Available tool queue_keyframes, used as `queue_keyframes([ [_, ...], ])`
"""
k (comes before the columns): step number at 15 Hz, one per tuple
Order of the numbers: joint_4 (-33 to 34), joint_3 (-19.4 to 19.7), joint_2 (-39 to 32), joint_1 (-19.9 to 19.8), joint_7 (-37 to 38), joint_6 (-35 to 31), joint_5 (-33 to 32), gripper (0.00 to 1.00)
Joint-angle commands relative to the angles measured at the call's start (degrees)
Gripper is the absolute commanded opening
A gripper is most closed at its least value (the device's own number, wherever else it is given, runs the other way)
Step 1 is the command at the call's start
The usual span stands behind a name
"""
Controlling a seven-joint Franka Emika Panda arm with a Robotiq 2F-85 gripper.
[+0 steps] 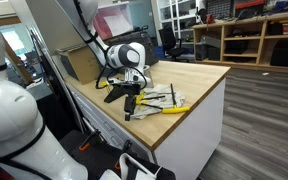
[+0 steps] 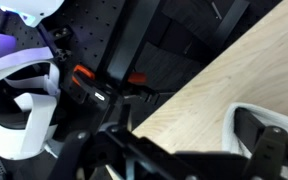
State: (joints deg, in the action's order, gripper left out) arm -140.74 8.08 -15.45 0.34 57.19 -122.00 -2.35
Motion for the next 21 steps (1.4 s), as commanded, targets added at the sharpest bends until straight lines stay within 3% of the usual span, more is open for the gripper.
queue_keyframes([
  [1, -4.23, -0.01, 2.51, 0.24, -0.09, 1.12, -1.93, 1.0],
  [21, 6.81, 0.7, 0.6, 2.16, 17.94, -3.27, -14.78, 1.0],
])
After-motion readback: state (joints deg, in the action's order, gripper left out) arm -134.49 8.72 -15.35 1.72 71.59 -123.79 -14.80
